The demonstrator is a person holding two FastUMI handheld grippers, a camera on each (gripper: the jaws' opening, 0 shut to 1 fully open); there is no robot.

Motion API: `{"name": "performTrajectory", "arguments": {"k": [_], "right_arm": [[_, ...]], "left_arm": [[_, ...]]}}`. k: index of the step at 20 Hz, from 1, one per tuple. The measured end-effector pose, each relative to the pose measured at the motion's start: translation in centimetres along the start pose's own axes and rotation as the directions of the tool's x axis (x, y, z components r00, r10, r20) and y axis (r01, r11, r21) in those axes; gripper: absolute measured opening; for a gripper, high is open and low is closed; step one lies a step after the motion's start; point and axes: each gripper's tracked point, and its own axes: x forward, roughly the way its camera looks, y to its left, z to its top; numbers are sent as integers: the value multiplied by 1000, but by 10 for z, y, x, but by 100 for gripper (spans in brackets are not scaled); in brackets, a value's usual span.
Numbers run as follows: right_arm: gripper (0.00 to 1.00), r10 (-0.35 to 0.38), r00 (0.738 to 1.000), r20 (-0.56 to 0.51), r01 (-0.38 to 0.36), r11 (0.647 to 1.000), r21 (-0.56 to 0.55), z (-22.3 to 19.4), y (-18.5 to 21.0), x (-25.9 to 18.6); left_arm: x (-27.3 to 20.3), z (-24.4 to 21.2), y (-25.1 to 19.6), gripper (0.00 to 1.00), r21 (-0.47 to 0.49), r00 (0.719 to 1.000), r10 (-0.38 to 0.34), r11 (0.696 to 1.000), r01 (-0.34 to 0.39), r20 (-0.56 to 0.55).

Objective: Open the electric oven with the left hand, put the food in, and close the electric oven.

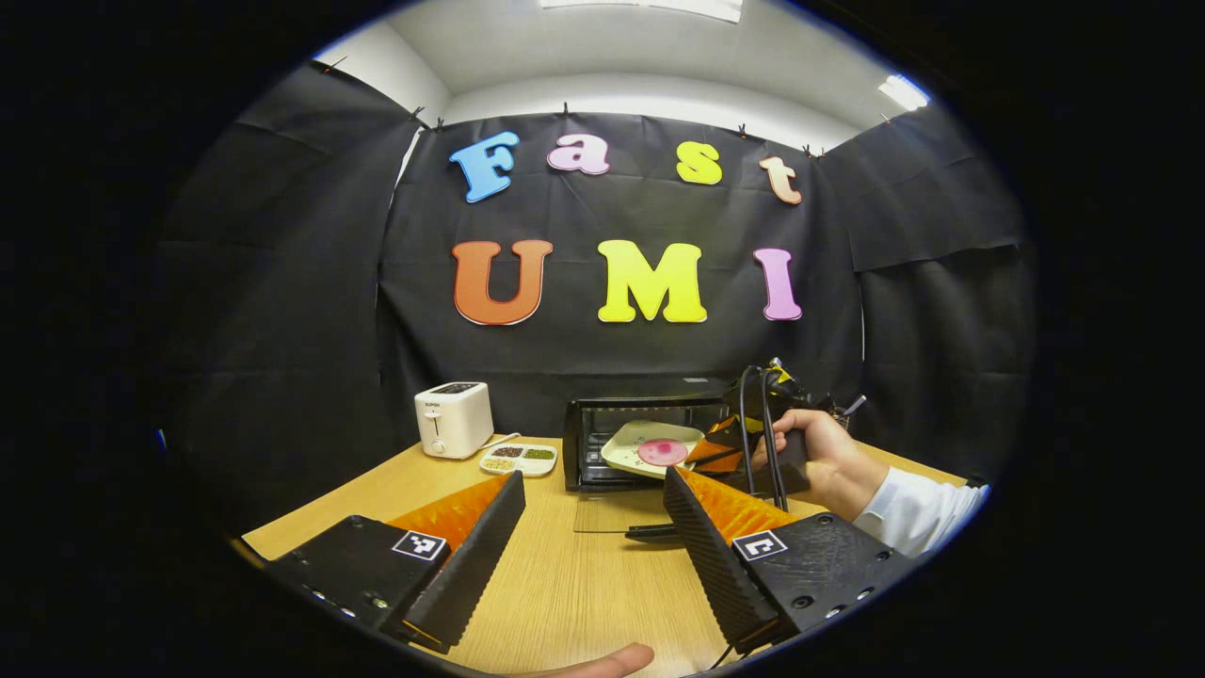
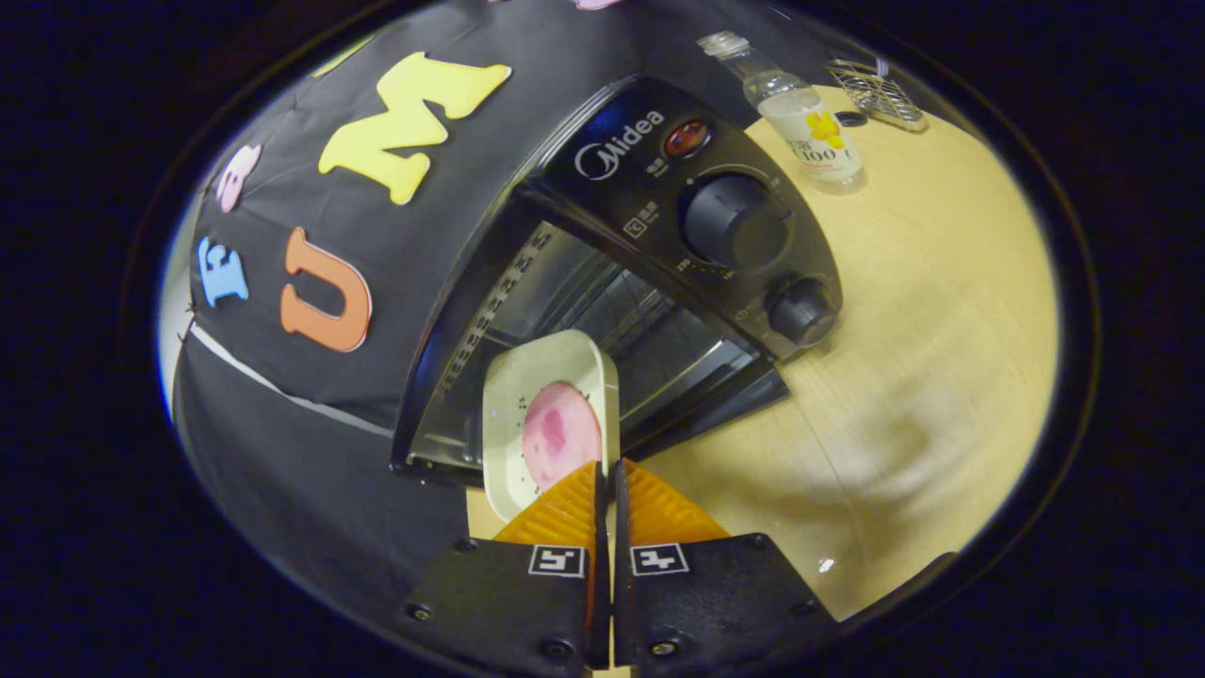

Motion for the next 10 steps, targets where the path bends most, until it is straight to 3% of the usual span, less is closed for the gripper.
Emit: {"name": "performTrajectory", "arguments": {"k": [7, 8, 10], "right_arm": [[7, 26, 980, 195, -18, 999, -41, 29, 11, 33], [4, 23, 976, 216, -14, 999, -40, 32, 10, 37], [9, 15, 967, 256, -3, 999, -47, 39, 7, 45]], "left_arm": [[9, -26, 17, 95, -53, 999, 3, 999, -5, -45], [9, -29, 21, 95, -53, 999, 9, 999, -12, -51], [12, -31, 25, 95, -55, 998, 17, 998, -20, -59]]}}
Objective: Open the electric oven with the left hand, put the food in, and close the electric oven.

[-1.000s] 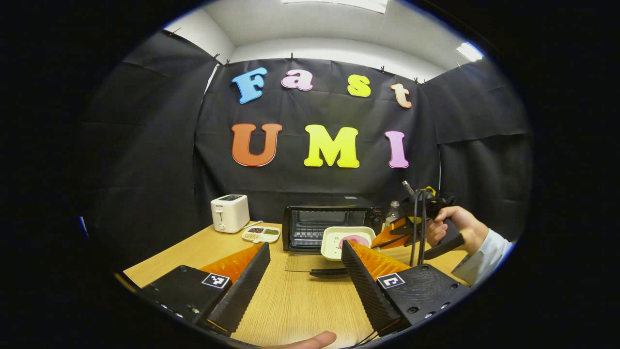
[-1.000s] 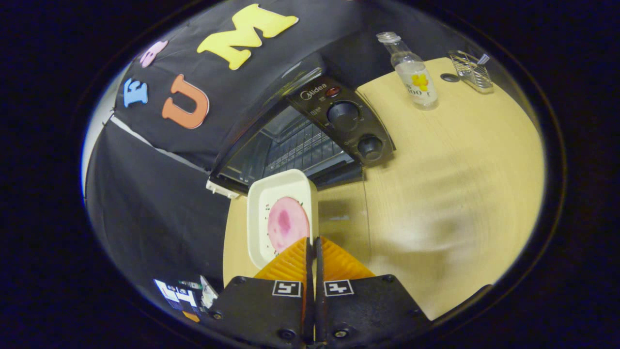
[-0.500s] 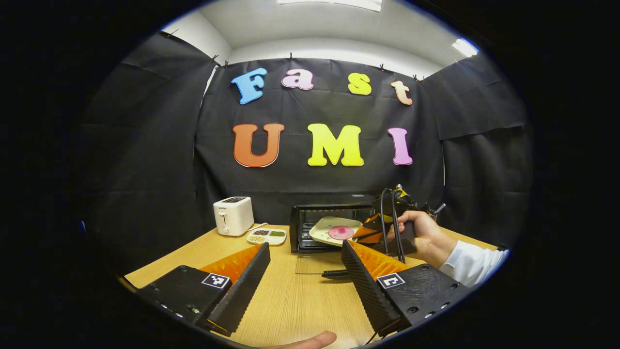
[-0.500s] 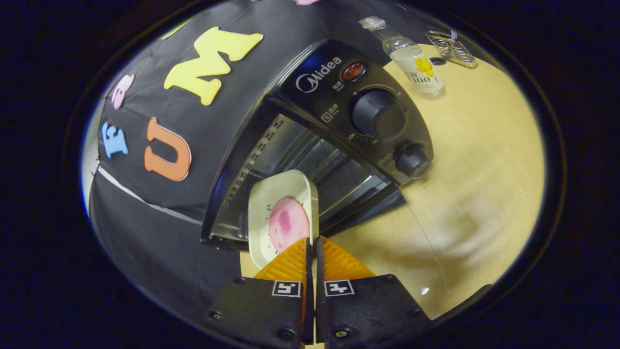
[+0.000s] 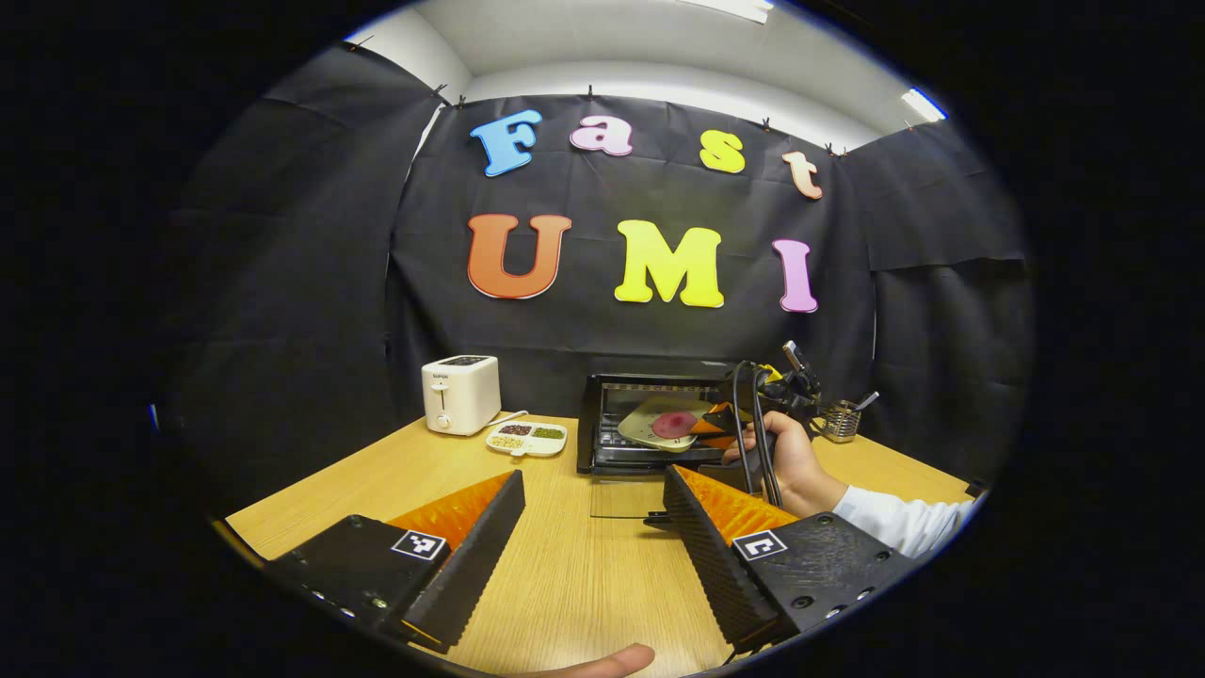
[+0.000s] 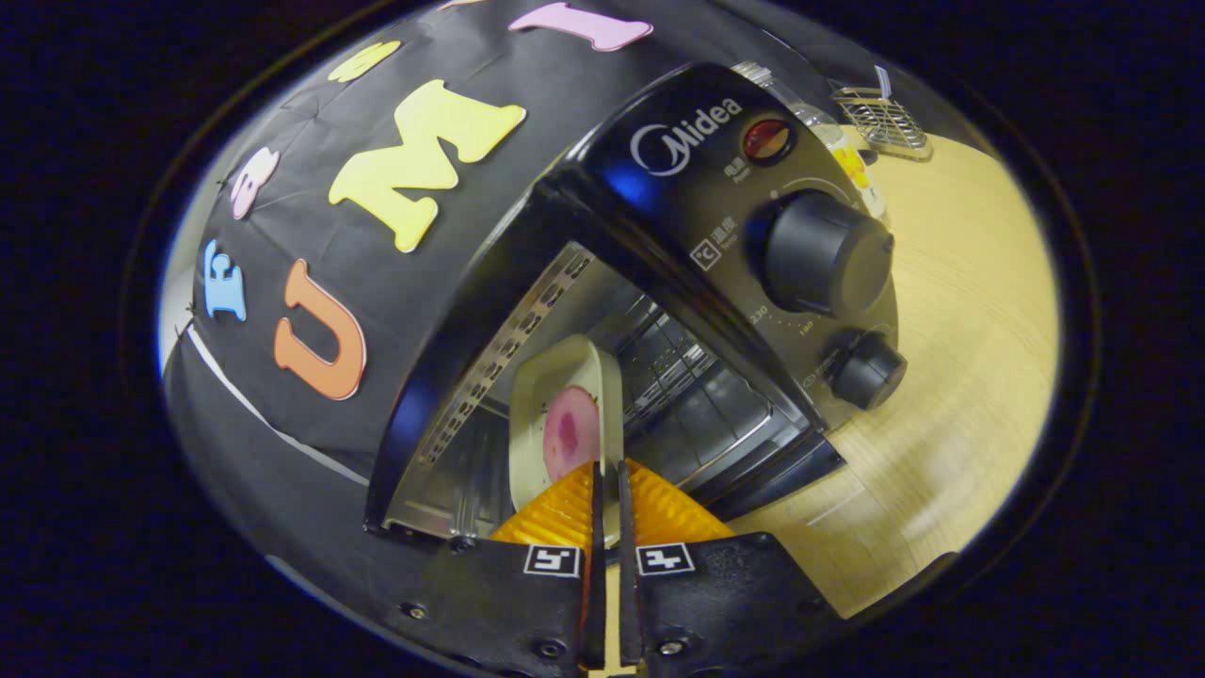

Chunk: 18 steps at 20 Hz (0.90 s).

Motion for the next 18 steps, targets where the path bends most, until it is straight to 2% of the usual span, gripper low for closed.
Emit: {"name": "performTrajectory", "arguments": {"k": [3, 4, 5, 7, 8, 10, 12, 14, 15, 18], "right_arm": [[10, 0, 998, 56, 3, 998, -62, 3, -2, 9], [6, -5, 997, 73, 12, 996, -93, 3, -3, 12], [9, -8, 996, 86, 19, 992, -126, 3, -3, 12], [9, -12, 993, 114, 34, 981, -190, 3, -5, 14], [2, -7, 992, 128, 36, 975, -219, 3, -5, 11], [7, 11, 987, 158, 34, 959, -282, 4, -3, 3], [12, 67, 982, 176, -1, 935, -355, 3, 5, -14], [14, 84, 978, 190, 5, 906, -422, 1, 5, -33], [23, 94, 976, 197, 5, 892, -452, -1, 6, -42], [31, 129, 968, 216, 2, 854, -519, -4, 7, -76]], "left_arm": [[1, -2, -3, 95, -13, 1000, -16, 1000, 16, 2], [2, -2, -4, 95, -16, 1000, -22, 1000, 22, 4], [3, -3, -3, 95, -18, 1000, -26, 1000, 26, 3], [7, -7, -2, 95, -20, 1000, -22, 1000, 22, -3], [8, -9, -2, 95, -20, 1000, -22, 1000, 22, -8], [11, -13, -2, 95, -19, 1000, -18, 1000, 17, -22], [13, -17, 2, 95, -19, 999, -5, 1000, 4, -32], [14, -20, 3, 95, -23, 999, 3, 1000, -4, -39], [13, -21, 2, 95, -27, 999, 4, 1000, -5, -42], [14, -31, -4, 95, -21, 998, -6, 1000, 4, -70]]}}
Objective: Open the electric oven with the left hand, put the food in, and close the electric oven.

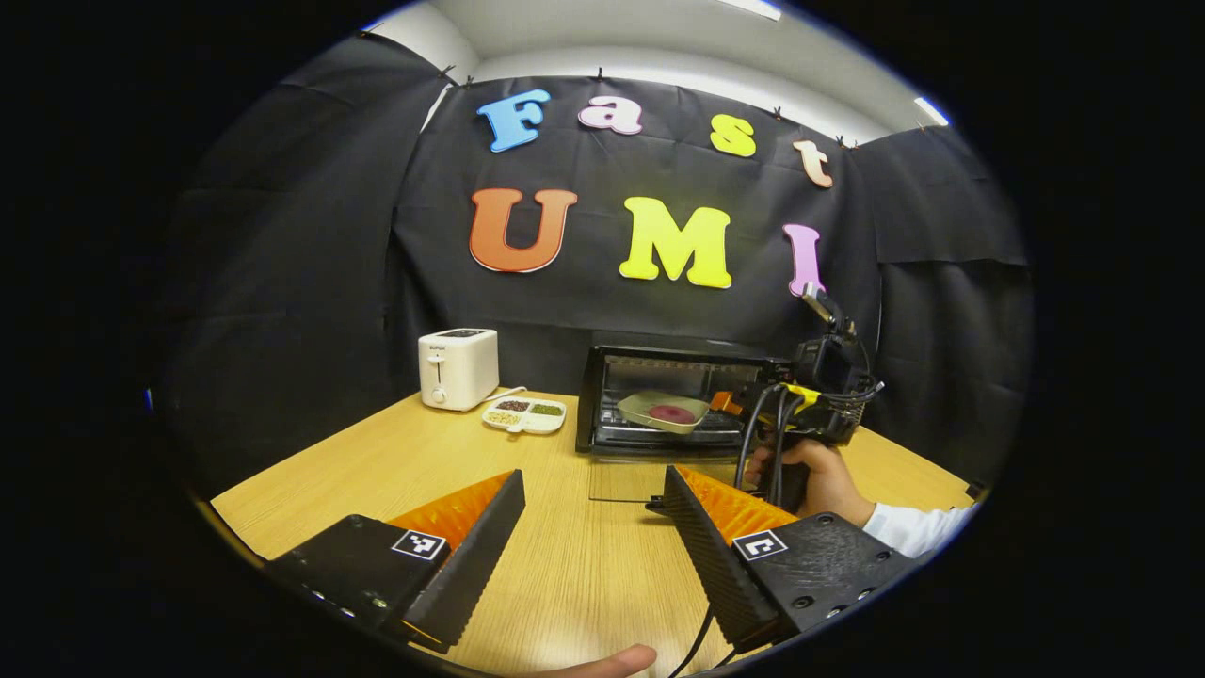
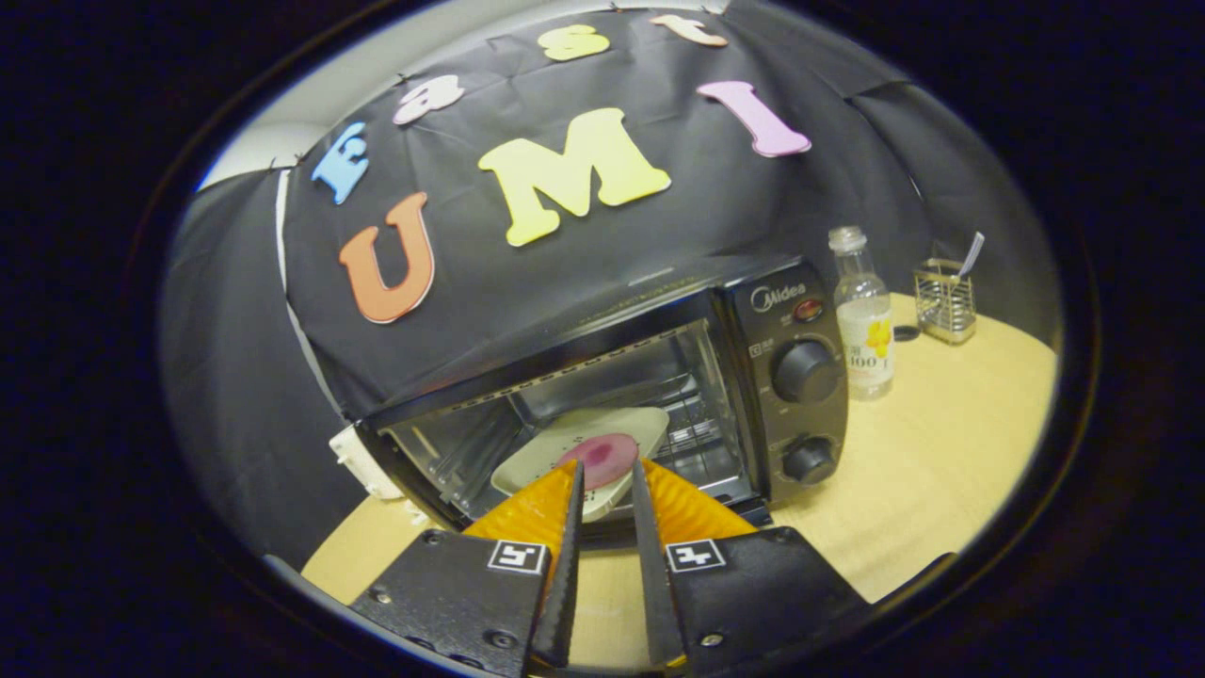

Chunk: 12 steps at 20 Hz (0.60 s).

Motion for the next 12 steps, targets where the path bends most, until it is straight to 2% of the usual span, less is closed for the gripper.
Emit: {"name": "performTrajectory", "arguments": {"k": [3, 4, 6, 7, 9, 12], "right_arm": [[39, 32, 999, 39, -29, 996, -81, 11, 4, -35], [37, 36, 998, 55, -29, 993, -113, 15, 3, -47], [47, 45, 996, 73, -33, 988, -151, 21, -2, -75], [60, 51, 996, 67, -40, 988, -148, 23, -4, -87], [77, 51, 998, 39, -46, 991, -126, 21, -12, -111], [90, 47, 998, 45, -41, 991, -127, 37, -31, -146]], "left_arm": [[2, -3, -1, 95, 26, 1000, 6, 1000, -6, -11], [3, -4, -3, 95, 30, 1000, 4, 1000, -3, -14], [6, -7, -7, 95, 35, 1000, -5, 999, 6, -26], [7, -9, -10, 95, 38, 999, -9, 999, 10, -34], [11, -12, -17, 95, 46, 999, -21, 999, 23, -49], [19, -19, -32, 95, 55, 996, -47, 997, 51, -72]]}}
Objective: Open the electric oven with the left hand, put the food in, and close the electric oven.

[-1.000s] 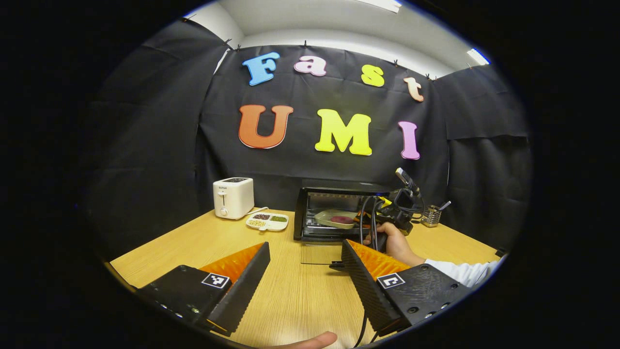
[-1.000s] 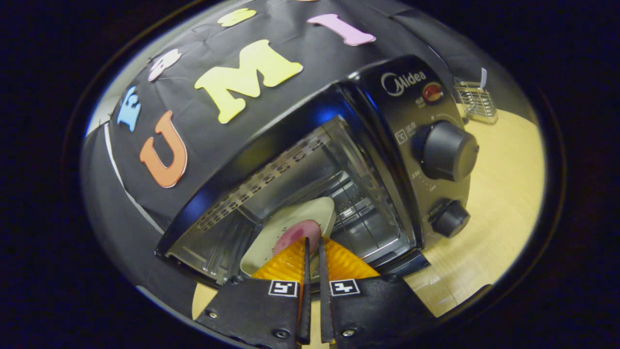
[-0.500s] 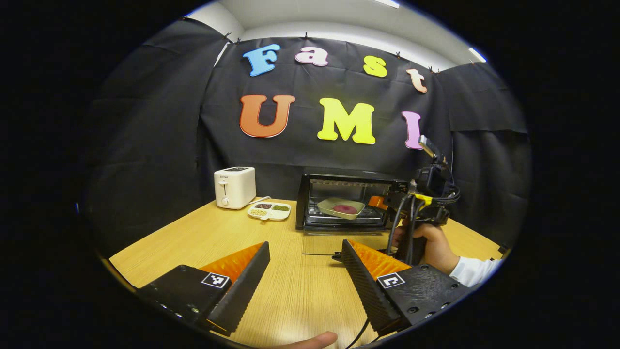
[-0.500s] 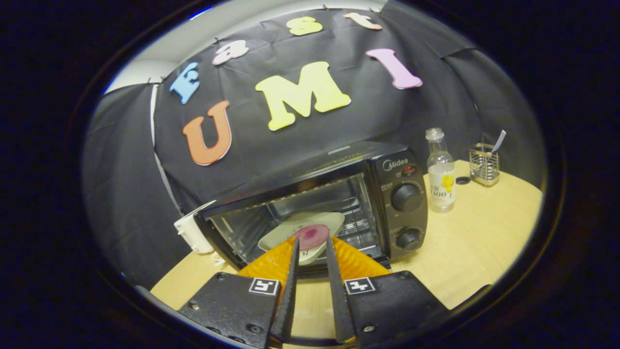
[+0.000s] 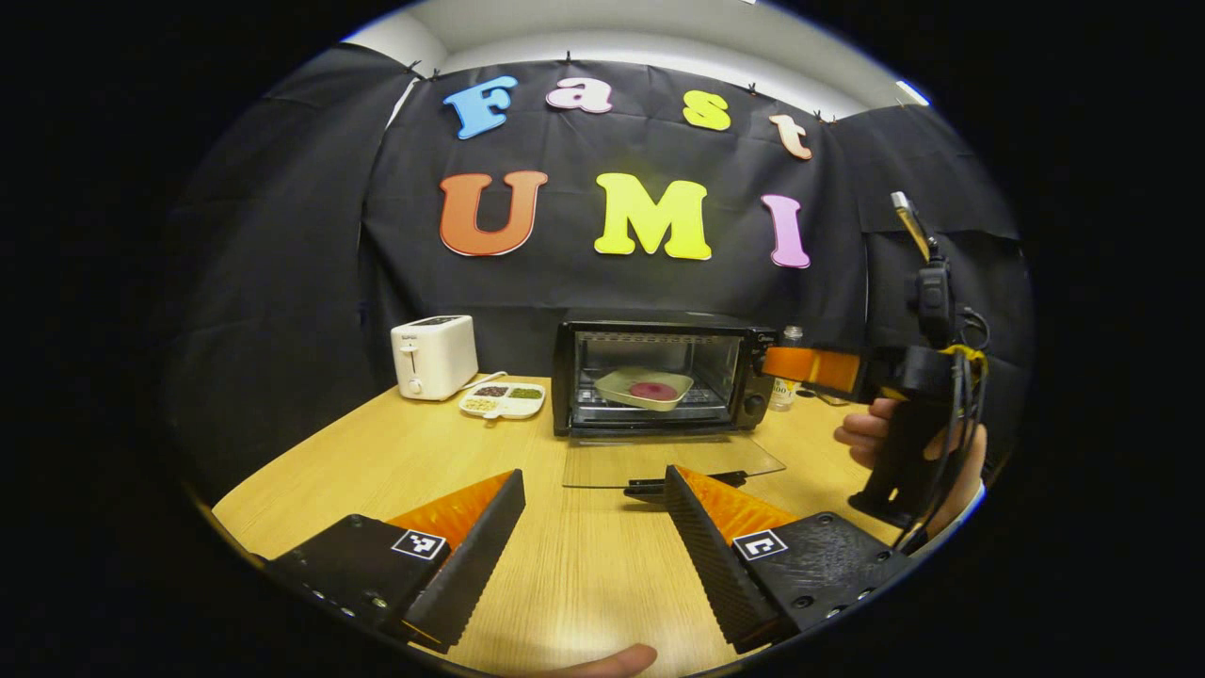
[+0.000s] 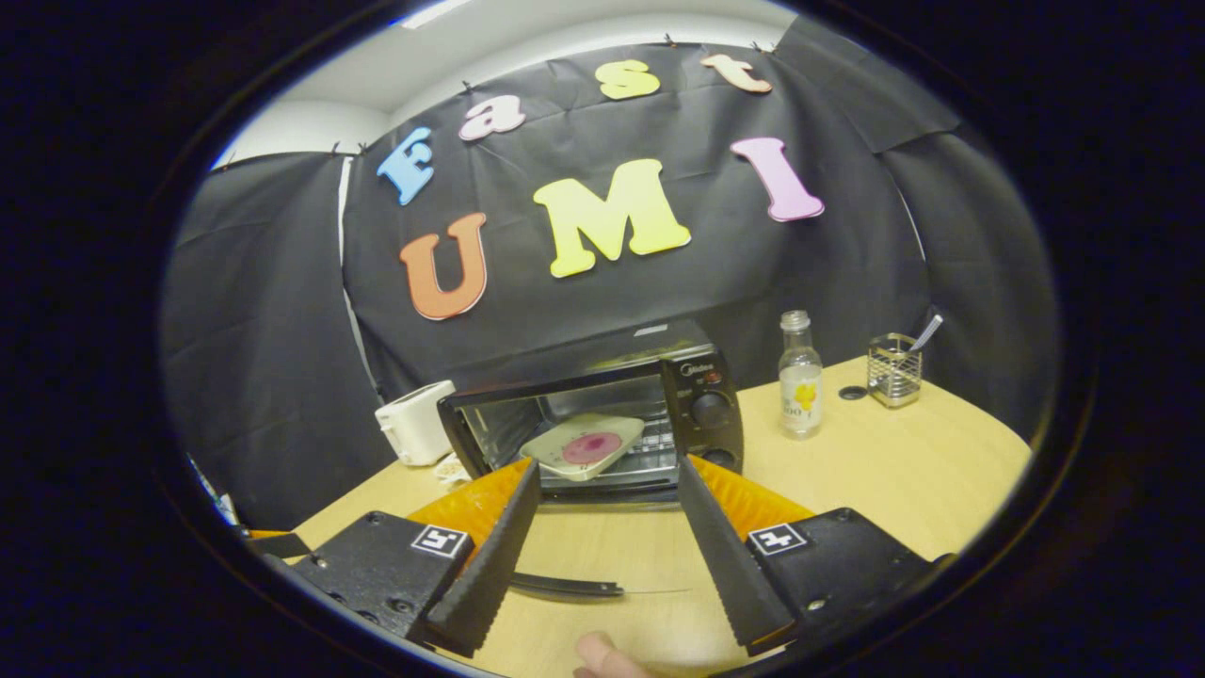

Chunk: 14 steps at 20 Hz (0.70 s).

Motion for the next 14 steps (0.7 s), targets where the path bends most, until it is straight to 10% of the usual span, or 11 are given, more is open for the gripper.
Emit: {"name": "performTrajectory", "arguments": {"k": [14], "right_arm": [[96, -132, 972, 193, 157, 980, -121, 109, -80, -162]], "left_arm": [[69, -76, -82, 95, 63, 964, -76, 993, 95, -255]]}}
